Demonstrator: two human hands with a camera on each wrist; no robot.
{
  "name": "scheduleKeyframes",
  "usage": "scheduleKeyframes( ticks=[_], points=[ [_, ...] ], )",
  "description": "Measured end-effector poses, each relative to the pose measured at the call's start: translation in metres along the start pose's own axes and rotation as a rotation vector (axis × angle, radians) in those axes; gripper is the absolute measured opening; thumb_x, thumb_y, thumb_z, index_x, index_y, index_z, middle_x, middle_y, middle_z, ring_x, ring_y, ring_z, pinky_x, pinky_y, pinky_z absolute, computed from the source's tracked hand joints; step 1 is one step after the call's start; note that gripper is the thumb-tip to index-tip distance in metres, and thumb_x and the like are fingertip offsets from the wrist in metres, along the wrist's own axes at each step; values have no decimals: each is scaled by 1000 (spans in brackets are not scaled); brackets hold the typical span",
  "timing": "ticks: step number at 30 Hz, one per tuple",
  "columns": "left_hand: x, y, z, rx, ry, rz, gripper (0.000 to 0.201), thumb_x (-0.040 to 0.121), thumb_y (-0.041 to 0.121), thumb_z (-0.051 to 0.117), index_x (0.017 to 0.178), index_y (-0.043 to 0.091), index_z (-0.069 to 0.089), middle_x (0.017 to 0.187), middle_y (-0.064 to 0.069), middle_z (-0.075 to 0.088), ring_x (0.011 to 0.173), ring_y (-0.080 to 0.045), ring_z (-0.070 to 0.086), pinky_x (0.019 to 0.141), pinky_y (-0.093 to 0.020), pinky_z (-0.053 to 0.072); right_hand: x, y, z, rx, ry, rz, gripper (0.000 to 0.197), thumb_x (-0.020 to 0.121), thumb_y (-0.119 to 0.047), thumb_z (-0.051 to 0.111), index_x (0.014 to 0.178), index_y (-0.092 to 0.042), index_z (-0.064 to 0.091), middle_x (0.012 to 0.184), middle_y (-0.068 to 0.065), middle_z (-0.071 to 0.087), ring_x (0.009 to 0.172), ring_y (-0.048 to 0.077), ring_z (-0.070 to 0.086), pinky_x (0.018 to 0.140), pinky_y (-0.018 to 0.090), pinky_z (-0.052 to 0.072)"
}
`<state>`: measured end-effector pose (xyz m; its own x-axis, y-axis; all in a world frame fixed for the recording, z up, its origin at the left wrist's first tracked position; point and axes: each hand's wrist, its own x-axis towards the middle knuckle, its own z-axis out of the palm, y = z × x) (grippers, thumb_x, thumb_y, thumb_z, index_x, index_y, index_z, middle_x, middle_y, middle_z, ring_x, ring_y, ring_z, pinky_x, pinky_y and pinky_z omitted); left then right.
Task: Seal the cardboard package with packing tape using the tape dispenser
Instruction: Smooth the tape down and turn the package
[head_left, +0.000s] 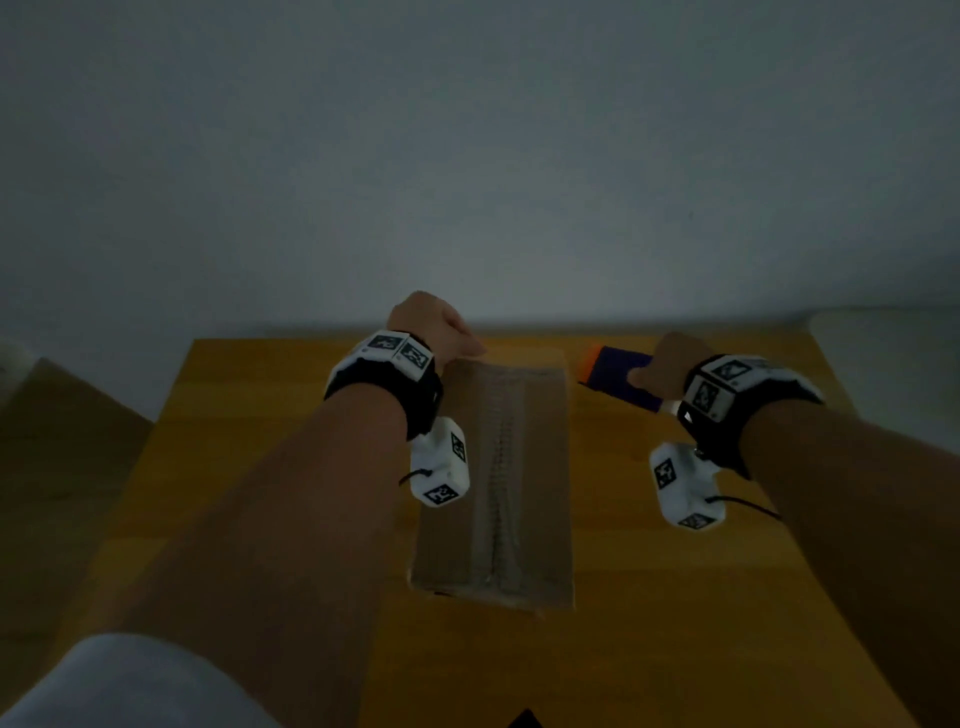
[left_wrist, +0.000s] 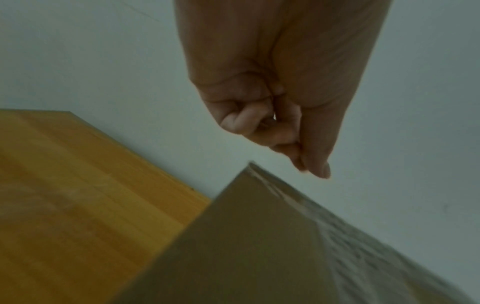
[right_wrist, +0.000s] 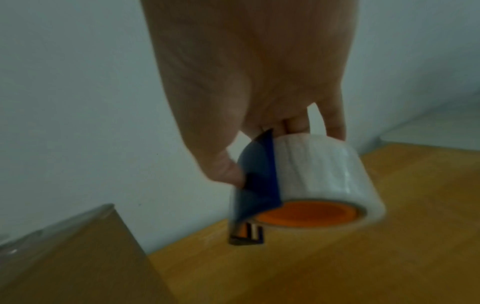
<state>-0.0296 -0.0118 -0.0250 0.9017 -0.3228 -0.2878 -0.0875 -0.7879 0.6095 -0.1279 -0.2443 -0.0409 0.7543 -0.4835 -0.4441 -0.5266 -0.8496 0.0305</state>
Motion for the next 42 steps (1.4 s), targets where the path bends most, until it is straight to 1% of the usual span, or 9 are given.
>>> scheduleKeyframes(
  ticks=[4, 7, 12, 19, 22, 24, 28, 32, 42],
  points=[
    [0, -16, 2, -9, 31, 54, 13, 74, 22, 80, 85, 15, 78, 84, 0, 69, 82, -12, 60, 76, -24, 46, 3, -6, 20, -95, 42, -3, 37, 93, -16, 53, 59, -13, 40, 53, 5, 37, 44, 17, 34, 42, 27, 29],
    [1, -24, 5, -31, 56, 77, 12, 73, 22, 80, 84, 15, 78, 80, 2, 68, 81, -13, 62, 74, -25, 48, 6, -11, 32, -95, 21, -8, 10, 92, -18, 55, 90, -8, 54, 60, 5, 43, 55, 21, 48, 54, 30, 40],
    [4, -31, 7, -72, 65, 89, 9, 73, 21, 80, 79, 16, 77, 75, 4, 67, 77, -12, 62, 75, -27, 53, 4, -19, 48, -68, -75, 16, 30, 91, -30, 60, 97, -1, 52, 61, 6, 47, 71, 28, 56, 64, 33, 46],
    [4, -35, 7, -67, 72, 116, 10, 73, 22, 81, 80, 16, 78, 74, 4, 68, 69, -8, 60, 72, -26, 51, 12, -26, 60, -148, -170, -13, 66, 91, -23, 61, 148, -10, 30, 88, 9, 59, 79, 22, 50, 69, 28, 43],
    [1, -31, 4, -3, 60, 169, 13, 76, 23, 78, 84, 14, 79, 82, -1, 72, 73, -9, 60, 71, -22, 47, 7, -23, 42, -45, -12, -35, 26, 95, -13, 48, 113, -11, 66, 90, 16, 59, 62, 20, 49, 59, 29, 41],
    [-2, -27, 2, 34, 50, 200, 16, 77, 25, 77, 87, 13, 79, 87, -4, 75, 76, -11, 61, 72, -22, 47, 4, -22, 23, 50, 177, -101, 27, 93, -13, 50, 73, -6, 66, 84, 16, 65, 60, 23, 55, 61, 30, 46],
    [-6, -17, 3, 81, 25, 229, 17, 79, 23, 75, 90, 11, 79, 94, -8, 76, 84, -16, 66, 73, -21, 47, -14, -33, -10, 273, 442, -311, 23, 93, -20, 52, 99, -12, 74, 105, 8, 73, 97, 28, 66, 83, 35, 53],
    [-7, -7, 9, 107, 13, 268, 15, 80, 20, 74, 91, 11, 79, 96, -8, 76, 90, -17, 68, 77, -21, 48, -31, -57, -13, 139, 361, -520, 24, 93, -24, 57, 108, -15, 74, 114, 6, 69, 104, 24, 64, 87, 31, 48],
    [-4, -7, 15, 190, -29, 299, 17, 83, 22, 71, 96, 15, 78, 101, -6, 76, 95, -20, 70, 85, -27, 54, -28, -75, 4, 102, 203, -535, 31, 95, -18, 54, 123, -12, 66, 124, 10, 64, 116, 26, 57, 94, 33, 43]
  ],
)
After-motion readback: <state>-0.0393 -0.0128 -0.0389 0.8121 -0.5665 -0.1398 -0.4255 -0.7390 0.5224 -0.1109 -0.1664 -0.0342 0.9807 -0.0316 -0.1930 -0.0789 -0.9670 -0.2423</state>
